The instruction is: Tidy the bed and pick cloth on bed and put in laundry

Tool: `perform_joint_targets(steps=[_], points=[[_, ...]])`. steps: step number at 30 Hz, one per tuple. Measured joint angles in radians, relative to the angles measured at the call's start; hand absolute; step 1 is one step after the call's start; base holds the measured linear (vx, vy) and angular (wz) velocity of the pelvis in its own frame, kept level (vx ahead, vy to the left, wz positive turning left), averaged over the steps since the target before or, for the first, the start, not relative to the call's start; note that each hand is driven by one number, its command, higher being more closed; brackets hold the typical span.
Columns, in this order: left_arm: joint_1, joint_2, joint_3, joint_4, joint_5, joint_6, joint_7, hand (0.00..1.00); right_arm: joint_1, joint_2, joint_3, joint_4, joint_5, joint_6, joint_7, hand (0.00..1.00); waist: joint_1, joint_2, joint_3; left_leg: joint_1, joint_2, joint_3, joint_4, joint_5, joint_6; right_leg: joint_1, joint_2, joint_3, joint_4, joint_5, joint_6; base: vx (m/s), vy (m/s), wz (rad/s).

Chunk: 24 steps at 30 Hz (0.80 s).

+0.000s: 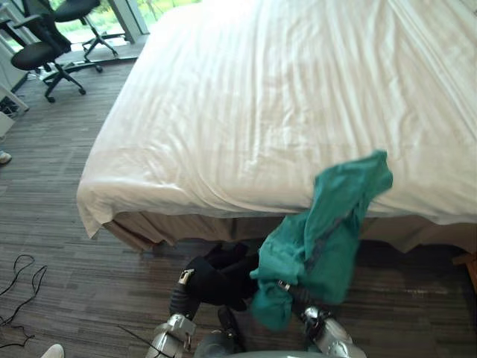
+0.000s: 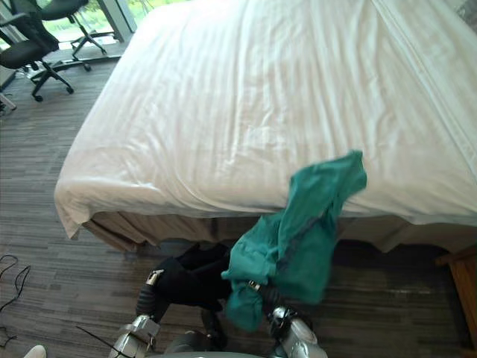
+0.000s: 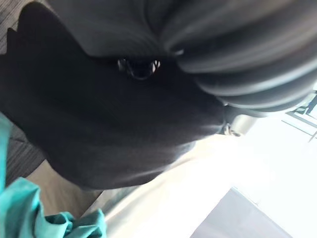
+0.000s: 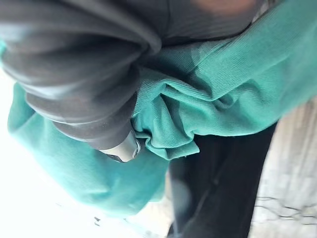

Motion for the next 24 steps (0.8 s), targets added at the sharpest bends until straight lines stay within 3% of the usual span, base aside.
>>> perform_joint_targets(steps=[1, 2, 3, 4, 5, 6, 7, 8, 9, 11, 13, 15, 16, 17, 18, 19, 20, 22, 24], points=[[0.000, -0.009, -0.006, -0.003, 0.022, 0.010, 0.037, 1.00, 0.044, -0.035, -0.001, -0.063, -0.049, 0.007, -0.041, 1.00, -0.005, -0.016, -0.041, -0.024, -0.006, 0.060, 0.007, -0.104, 0.042, 0.015, 0.013, -0.067, -0.015, -0.018, -0.014, 0.01, 0.015, 1.70], [-0.010, -0.010, -0.002, -0.005, 0.043, 0.021, 0.061, 1.00, 0.064, -0.032, -0.011, -0.089, -0.065, 0.004, -0.067, 1.00, -0.015, -0.059, -0.050, -0.039, -0.006, 0.128, 0.079, -0.132, 0.123, 0.028, -0.018, -0.102, -0.038, -0.023, -0.019, 0.02, -0.008, 1.81], [-0.018, -0.016, -0.001, -0.010, 0.076, 0.047, 0.100, 1.00, 0.081, -0.039, -0.035, -0.120, -0.084, 0.004, -0.108, 1.00, -0.006, -0.054, -0.048, -0.054, 0.022, 0.200, 0.234, -0.055, 0.198, 0.030, -0.052, -0.149, 0.035, -0.053, -0.005, 0.01, 0.006, 1.65], [-0.026, -0.019, -0.004, -0.025, 0.126, 0.098, 0.167, 1.00, 0.098, -0.057, -0.040, -0.158, -0.115, 0.007, -0.154, 1.00, -0.007, -0.043, -0.044, -0.068, 0.031, 0.225, 0.280, -0.001, 0.158, 0.032, -0.085, -0.183, 0.121, -0.101, -0.002, -0.02, 0.045, 1.67], [-0.038, -0.027, -0.005, -0.025, 0.159, 0.137, 0.227, 1.00, 0.103, -0.068, -0.039, -0.179, -0.143, 0.020, -0.181, 1.00, -0.011, -0.034, -0.048, -0.071, 0.015, 0.227, 0.240, 0.027, 0.163, 0.053, -0.087, -0.234, 0.134, -0.125, -0.025, -0.03, 0.015, 1.46], [-0.045, -0.035, -0.009, -0.025, 0.170, 0.153, 0.257, 1.00, 0.109, -0.071, -0.039, -0.194, -0.160, 0.027, -0.191, 1.00, -0.013, -0.030, -0.047, -0.074, 0.001, 0.215, 0.207, 0.049, 0.179, 0.063, -0.078, -0.254, 0.126, -0.131, -0.029, -0.13, 0.015, 1.84], [-0.071, -0.029, -0.004, -0.020, 0.189, 0.188, 0.326, 1.00, 0.119, -0.064, -0.041, -0.246, -0.200, 0.036, -0.218, 1.00, -0.017, -0.040, -0.044, -0.074, -0.057, 0.183, 0.065, 0.132, 0.241, 0.106, -0.070, -0.357, 0.088, -0.129, -0.010, -0.13, 0.003, 1.56], [-0.075, -0.030, -0.006, -0.018, 0.190, 0.198, 0.344, 1.00, 0.125, -0.058, -0.046, -0.263, -0.209, 0.037, -0.225, 1.00, -0.015, -0.039, -0.044, -0.065, -0.054, 0.212, 0.063, 0.098, 0.244, 0.123, -0.074, -0.410, 0.093, -0.124, -0.011, -0.08, 0.012, 2.08], [-0.063, -0.037, -0.019, -0.018, 0.194, 0.205, 0.370, 1.00, 0.133, -0.041, -0.046, -0.297, -0.203, 0.046, -0.256, 1.00, -0.019, -0.046, -0.045, -0.031, -0.047, 0.310, 0.132, -0.015, 0.198, 0.165, -0.075, -0.493, 0.105, -0.124, -0.010, 0.02, 0.008, 1.41], [-0.037, -0.062, -0.041, -0.023, 0.198, 0.196, 0.390, 1.00, 0.156, -0.042, -0.043, -0.344, -0.187, 0.056, -0.272, 1.00, -0.027, -0.043, -0.047, 0.001, -0.063, 0.328, 0.127, -0.053, 0.145, 0.215, -0.075, -0.583, 0.127, -0.124, -0.010, 0.11, -0.003, 1.72], [-0.024, -0.071, -0.063, -0.045, 0.207, 0.188, 0.406, 1.00, 0.158, -0.030, -0.035, -0.341, -0.174, 0.066, -0.284, 1.00, -0.003, -0.059, -0.044, -0.004, -0.095, 0.254, 0.087, -0.052, 0.156, 0.257, -0.091, -0.670, 0.177, -0.123, -0.012, 0.04, -0.011, 1.57], [0.012, -0.059, -0.070, -0.074, 0.235, 0.174, 0.411, 1.00, 0.169, -0.014, 0.006, -0.342, -0.164, 0.053, -0.304, 1.00, 0.036, -0.100, -0.038, -0.004, -0.146, 0.129, 0.084, -0.053, 0.199, 0.307, -0.143, -0.734, 0.294, -0.111, -0.032, 0.08, -0.048, 1.47], [0.019, -0.055, -0.077, -0.078, 0.237, 0.171, 0.411, 1.00, 0.177, -0.006, 0.009, -0.342, -0.164, 0.049, -0.309, 1.00, 0.038, -0.100, -0.038, -0.004, -0.157, 0.098, 0.083, -0.055, 0.205, 0.313, -0.160, -0.727, 0.331, -0.098, -0.054, 0.15, -0.025, 1.78], [0.033, -0.046, -0.091, -0.090, 0.273, 0.168, 0.416, 1.00, 0.190, 0.011, 0.008, -0.342, -0.154, 0.034, -0.334, 1.00, 0.033, -0.104, -0.033, -0.001, -0.175, 0.007, 0.077, -0.061, 0.223, 0.293, -0.191, -0.647, 0.444, -0.065, -0.189, 0.13, -0.012, 2.08], [0.043, -0.027, -0.109, -0.096, 0.293, 0.155, 0.429, 1.00, 0.201, 0.028, 0.006, -0.342, -0.146, 0.006, -0.361, 1.00, 0.026, -0.109, -0.029, -0.002, -0.187, -0.093, 0.064, -0.059, 0.244, 0.228, -0.149, -0.445, 0.477, -0.146, -0.184, 0.12, -0.029, 2.20], [0.042, -0.018, -0.115, -0.095, 0.298, 0.153, 0.432, 1.00, 0.207, 0.035, 0.006, -0.346, -0.145, -0.012, -0.369, 1.00, 0.024, -0.111, -0.027, -0.005, -0.190, -0.132, 0.058, -0.056, 0.248, 0.197, -0.114, -0.356, 0.466, -0.172, -0.173, 0.09, -0.052, 2.24], [0.043, -0.009, -0.121, -0.086, 0.302, 0.140, 0.432, 1.00, 0.222, 0.043, 0.003, -0.346, -0.137, -0.053, -0.377, 1.00, 0.022, -0.111, -0.026, -0.007, -0.199, -0.201, 0.050, -0.046, 0.239, 0.140, -0.044, -0.206, 0.435, -0.203, -0.162, 0.08, -0.058, 1.87], [0.035, -0.001, -0.126, -0.050, 0.313, 0.110, 0.431, 1.00, 0.245, 0.045, 0.002, -0.345, -0.139, -0.123, -0.376, 1.00, 0.015, -0.122, -0.024, -0.013, -0.232, -0.313, 0.047, -0.039, 0.228, 0.071, 0.050, 0.006, 0.352, -0.235, -0.118, 0.10, -0.059, 1.94], [0.022, 0.012, -0.147, -0.005, 0.320, 0.092, 0.431, 1.00, 0.258, 0.042, -0.011, -0.342, -0.139, -0.172, -0.374, 1.00, 0.005, -0.125, -0.023, -0.001, -0.267, -0.425, 0.039, -0.027, 0.213, 0.030, 0.124, 0.152, 0.243, -0.244, -0.103, 0.14, -0.060, 1.86]])
